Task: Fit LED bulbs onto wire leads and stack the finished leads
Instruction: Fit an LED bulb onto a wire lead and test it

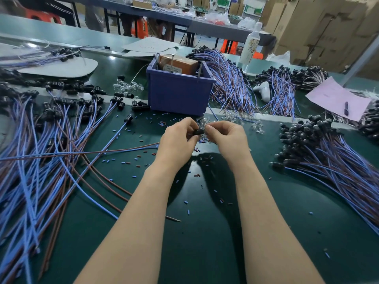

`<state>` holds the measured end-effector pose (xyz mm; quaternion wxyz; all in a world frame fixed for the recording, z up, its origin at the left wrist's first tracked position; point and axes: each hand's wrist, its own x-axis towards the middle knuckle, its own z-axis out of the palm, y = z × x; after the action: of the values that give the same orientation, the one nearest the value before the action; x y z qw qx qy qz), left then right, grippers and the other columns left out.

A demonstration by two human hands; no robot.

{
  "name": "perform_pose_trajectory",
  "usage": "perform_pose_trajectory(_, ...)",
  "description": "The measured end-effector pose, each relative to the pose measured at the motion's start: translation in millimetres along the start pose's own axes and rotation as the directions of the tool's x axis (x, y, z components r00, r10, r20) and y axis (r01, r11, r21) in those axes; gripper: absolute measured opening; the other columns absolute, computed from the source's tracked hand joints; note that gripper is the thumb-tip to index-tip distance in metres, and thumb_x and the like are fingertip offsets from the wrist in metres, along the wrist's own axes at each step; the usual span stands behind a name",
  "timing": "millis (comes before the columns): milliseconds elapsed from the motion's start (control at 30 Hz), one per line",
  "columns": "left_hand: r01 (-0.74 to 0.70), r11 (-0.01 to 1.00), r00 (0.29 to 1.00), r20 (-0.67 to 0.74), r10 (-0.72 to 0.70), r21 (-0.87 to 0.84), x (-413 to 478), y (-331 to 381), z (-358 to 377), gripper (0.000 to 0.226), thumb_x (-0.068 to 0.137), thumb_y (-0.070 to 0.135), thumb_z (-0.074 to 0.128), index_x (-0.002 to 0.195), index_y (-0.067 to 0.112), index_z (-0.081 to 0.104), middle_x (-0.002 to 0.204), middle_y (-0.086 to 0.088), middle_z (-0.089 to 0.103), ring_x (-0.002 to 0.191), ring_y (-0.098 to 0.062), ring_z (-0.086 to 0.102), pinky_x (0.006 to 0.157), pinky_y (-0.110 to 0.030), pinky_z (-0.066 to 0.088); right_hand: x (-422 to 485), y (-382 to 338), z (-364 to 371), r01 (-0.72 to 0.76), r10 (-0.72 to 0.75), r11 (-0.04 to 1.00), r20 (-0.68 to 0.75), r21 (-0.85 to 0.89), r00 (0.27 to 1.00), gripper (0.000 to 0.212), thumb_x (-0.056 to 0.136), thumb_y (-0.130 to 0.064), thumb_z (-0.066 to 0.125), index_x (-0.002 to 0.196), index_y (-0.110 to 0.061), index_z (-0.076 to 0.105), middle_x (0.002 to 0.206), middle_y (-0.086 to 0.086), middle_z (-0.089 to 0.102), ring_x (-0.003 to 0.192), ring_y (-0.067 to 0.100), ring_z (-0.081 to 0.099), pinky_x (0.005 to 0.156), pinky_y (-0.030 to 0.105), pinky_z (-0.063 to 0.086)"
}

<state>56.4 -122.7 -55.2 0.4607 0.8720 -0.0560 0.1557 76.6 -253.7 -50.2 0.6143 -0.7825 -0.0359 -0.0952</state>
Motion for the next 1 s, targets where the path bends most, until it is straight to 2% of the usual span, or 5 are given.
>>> perform_pose_trajectory(167,-0.022,1.0,1.0,-0.018,0.022,0.001,0.0,0.7,0.4,0.01,0.083,0.012,0.067,0.091,0.015,0.061,0.077,0.004,0.064,0.08,-0.02,0.062,0.081,-0.035,0.051,-0.2,-0.5,0.7,-0.011,0.011,0.997,-0.001,0.08,1.0,0.017,0.086,-0.007,0.066,0.074,-0.019,0.067,0.063,-0.007,0.066,0.059,0.0,0.061,0.065,0.014,0.053)
perform_pose_trajectory(367,0.009,1.0,1.0,-0.013,-0.009,-0.025,0.8,-1.2,1.4,0.011,0.085,0.015,0.066,0.096,0.013,0.063,0.078,0.005,0.063,0.082,-0.019,0.062,0.081,-0.032,0.05,-1.1,-0.8,-0.5,-0.049,0.044,0.993,0.044,0.109,0.998,0.012,0.087,-0.005,0.063,0.084,-0.015,0.069,0.075,-0.001,0.068,0.069,0.006,0.062,0.07,0.014,0.053)
perform_pose_trajectory(600,0.064,0.989,0.996,0.067,-0.055,-0.137,1.7,-0.7,-4.3,0.015,0.092,0.014,0.058,0.104,0.014,0.067,0.093,-0.002,0.072,0.09,-0.015,0.066,0.087,-0.024,0.049,-2.9,-4.6,-9.9,0.029,-0.035,0.996,0.074,0.087,0.997,0.016,0.086,-0.003,0.064,0.086,-0.018,0.069,0.081,-0.003,0.07,0.075,0.004,0.064,0.073,0.015,0.051)
perform_pose_trajectory(833,0.096,0.987,0.991,0.104,-0.083,-0.13,2.5,-2.5,-6.2,0.012,0.092,0.019,0.058,0.102,0.021,0.065,0.087,0.001,0.072,0.085,-0.011,0.064,0.08,-0.021,0.045,-2.7,-4.5,-5.8,0.06,-0.065,0.997,0.106,0.048,0.992,0.022,0.085,-0.001,0.064,0.082,-0.022,0.07,0.077,-0.007,0.07,0.07,-0.001,0.063,0.069,0.012,0.048)
perform_pose_trajectory(1000,0.064,0.985,0.996,0.07,-0.053,-0.16,2.5,-0.6,-8.6,0.012,0.092,0.015,0.057,0.098,0.019,0.067,0.077,0.009,0.067,0.075,-0.004,0.064,0.075,-0.01,0.045,-3.5,-2.9,0.0,-0.018,0.001,0.985,0.102,0.17,0.995,0.018,0.088,-0.005,0.063,0.083,-0.02,0.071,0.079,-0.001,0.071,0.077,0.01,0.065,0.081,0.023,0.054)
